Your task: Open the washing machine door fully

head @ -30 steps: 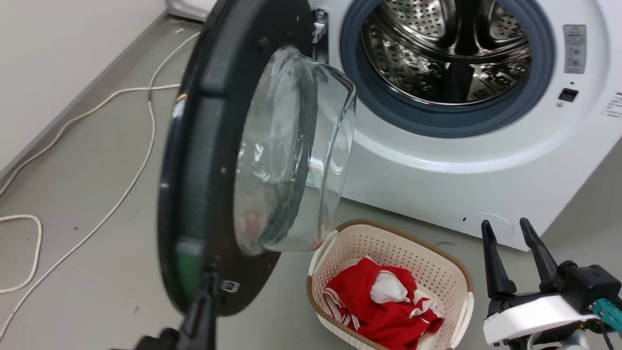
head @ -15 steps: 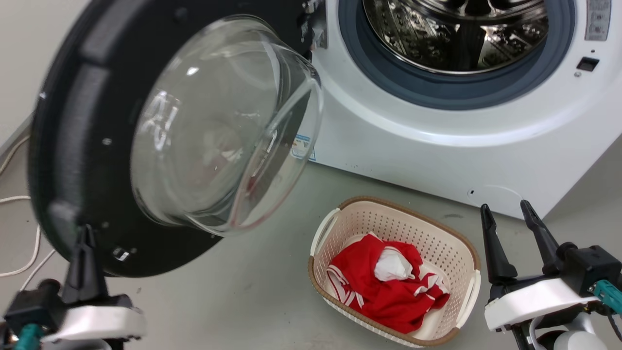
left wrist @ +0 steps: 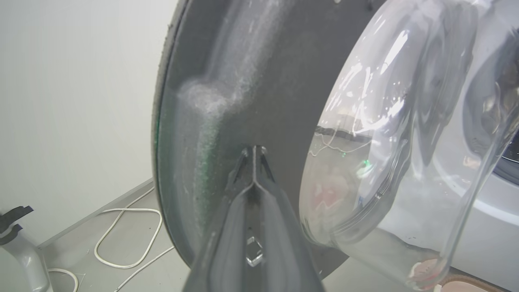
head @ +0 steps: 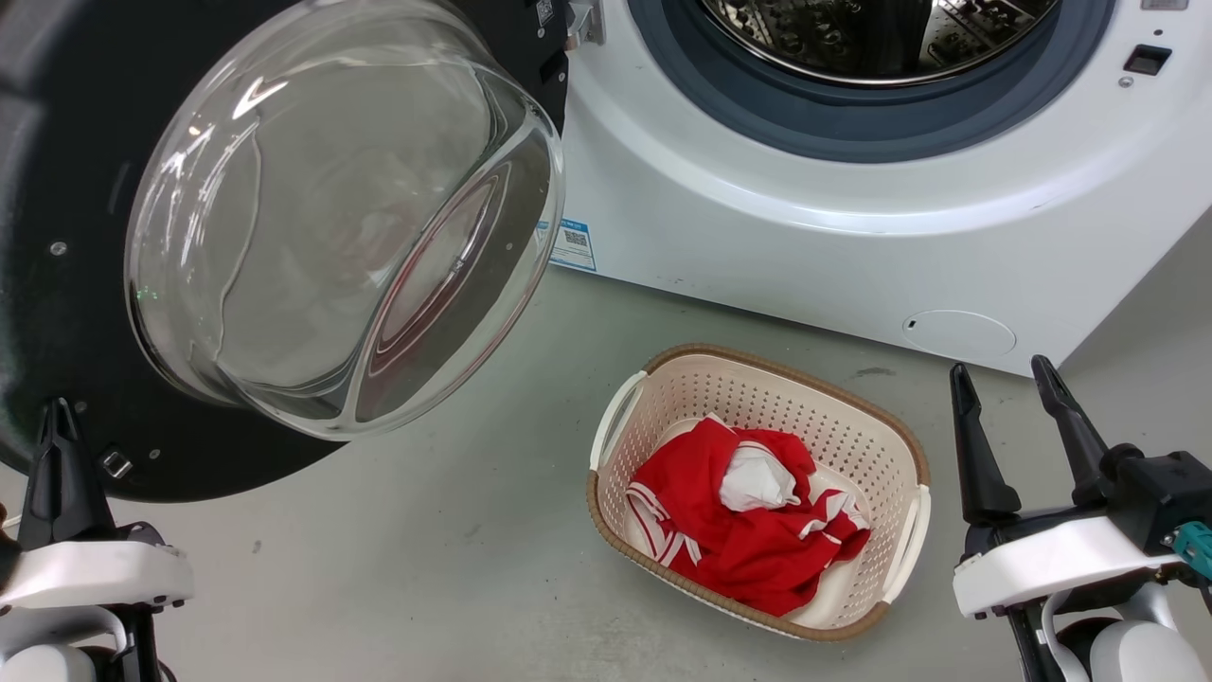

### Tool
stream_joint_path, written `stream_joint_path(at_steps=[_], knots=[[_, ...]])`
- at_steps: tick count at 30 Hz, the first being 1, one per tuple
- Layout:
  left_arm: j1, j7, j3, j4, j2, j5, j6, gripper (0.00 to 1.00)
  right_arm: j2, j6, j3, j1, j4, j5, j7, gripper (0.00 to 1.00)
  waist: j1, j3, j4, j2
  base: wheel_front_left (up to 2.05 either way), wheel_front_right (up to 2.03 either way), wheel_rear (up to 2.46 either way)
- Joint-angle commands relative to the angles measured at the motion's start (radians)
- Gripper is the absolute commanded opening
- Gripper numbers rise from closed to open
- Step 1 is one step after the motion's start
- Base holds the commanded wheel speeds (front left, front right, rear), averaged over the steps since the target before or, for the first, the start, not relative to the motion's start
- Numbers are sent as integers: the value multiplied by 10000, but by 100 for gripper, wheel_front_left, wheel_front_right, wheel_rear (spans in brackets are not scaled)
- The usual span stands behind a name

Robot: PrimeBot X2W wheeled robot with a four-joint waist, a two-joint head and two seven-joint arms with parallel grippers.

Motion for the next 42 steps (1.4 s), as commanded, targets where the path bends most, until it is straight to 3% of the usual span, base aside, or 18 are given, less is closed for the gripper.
stream_joint_path(at_steps=[1, 6, 17, 18, 20, 21, 22, 30, 42], knots=[[-141, -14, 123, 98, -54, 85, -43, 0, 13, -3, 4, -120, 8, 30, -18, 100, -1, -6, -25, 0, 0, 0, 0], [25, -16, 439, 90, -279, 509, -309, 0, 13, -3, 43, -71, 178, 219, -141, 100, -1, -165, -92, 0, 0, 0, 0], [1357, -16, 113, -926, -1162, 1355, -528, 0, 13, -3, 322, 189, 641, 477, -501, 100, -1, -1031, -480, 0, 0, 0, 0], [1498, -16, 40, -1043, -1267, 1388, -525, 6, 13, -3, 360, 214, 647, 504, -518, 100, -1, -1104, -536, 0, 0, 0, 0], [1751, -16, -154, -1190, -1445, 1467, -548, 48, 11, -3, 386, 297, 647, 497, -546, 100, -1, -1255, -650, 0, 0, 0, 0], [1838, -16, -261, -1276, -1537, 1455, -564, 81, 11, -3, 401, 356, 644, 487, -543, 100, -1, -1315, -707, 0, 0, 0, 0], [1912, -16, -339, -1348, -1618, 1417, -569, 100, 13, -3, 414, 407, 642, 476, -546, 100, -1, -1380, -767, 0, 0, 0, 0], [2269, -16, -1155, -1664, -1953, 1608, -607, 100, 11, -3, 420, 563, 401, 215, -541, 100, -1, -1693, -1346, 0, 0, 0, 0], [1182, -18, -2114, -1342, -1931, 2053, -835, 100, 13, -3, 130, 723, -92, -277, -423, 100, -1, -1906, -2555, 0, 0, 0, 0]])
